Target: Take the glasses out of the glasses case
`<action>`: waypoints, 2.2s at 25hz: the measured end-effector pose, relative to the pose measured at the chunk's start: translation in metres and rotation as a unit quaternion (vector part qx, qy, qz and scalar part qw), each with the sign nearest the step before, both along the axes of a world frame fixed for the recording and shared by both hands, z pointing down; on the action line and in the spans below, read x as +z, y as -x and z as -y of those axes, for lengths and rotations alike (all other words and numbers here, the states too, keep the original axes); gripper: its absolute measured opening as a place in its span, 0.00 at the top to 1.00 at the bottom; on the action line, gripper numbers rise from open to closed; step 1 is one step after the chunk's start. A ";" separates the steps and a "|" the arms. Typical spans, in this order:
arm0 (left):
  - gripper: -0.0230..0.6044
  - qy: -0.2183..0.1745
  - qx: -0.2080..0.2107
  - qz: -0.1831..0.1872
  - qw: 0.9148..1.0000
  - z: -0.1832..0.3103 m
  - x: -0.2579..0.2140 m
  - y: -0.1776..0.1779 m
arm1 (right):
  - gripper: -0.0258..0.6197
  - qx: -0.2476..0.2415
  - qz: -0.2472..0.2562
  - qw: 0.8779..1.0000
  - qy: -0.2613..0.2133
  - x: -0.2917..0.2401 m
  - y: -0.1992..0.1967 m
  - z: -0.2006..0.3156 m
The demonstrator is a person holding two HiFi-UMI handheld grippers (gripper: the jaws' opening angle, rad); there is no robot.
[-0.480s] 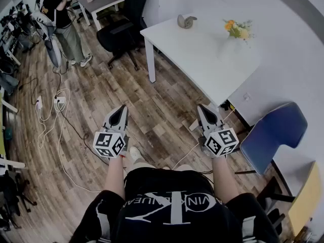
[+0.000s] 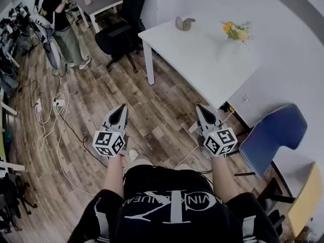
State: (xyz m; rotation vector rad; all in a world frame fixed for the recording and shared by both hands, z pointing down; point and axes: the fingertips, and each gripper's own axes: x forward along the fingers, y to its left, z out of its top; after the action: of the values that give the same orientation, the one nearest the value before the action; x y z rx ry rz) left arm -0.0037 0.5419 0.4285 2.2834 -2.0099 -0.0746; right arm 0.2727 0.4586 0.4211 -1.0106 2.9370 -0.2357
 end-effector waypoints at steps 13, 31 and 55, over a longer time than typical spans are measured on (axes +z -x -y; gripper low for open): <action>0.94 0.014 0.006 0.003 1.000 0.022 0.014 -0.008 | 0.91 0.036 0.003 0.999 0.037 0.027 -0.017 0.030; 0.94 0.033 0.069 -0.012 0.997 0.186 0.024 0.039 | 0.78 0.127 0.054 0.986 0.096 0.038 0.012 0.166; 0.94 0.067 0.109 -0.028 0.991 0.373 0.042 0.145 | 0.77 0.194 0.059 0.969 0.139 0.058 0.096 0.323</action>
State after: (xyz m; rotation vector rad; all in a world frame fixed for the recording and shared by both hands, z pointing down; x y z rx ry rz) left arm -0.1484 0.1693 0.4706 2.3693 -1.6720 0.0117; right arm 0.1769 0.1357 0.4788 -1.5183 2.5742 -0.6777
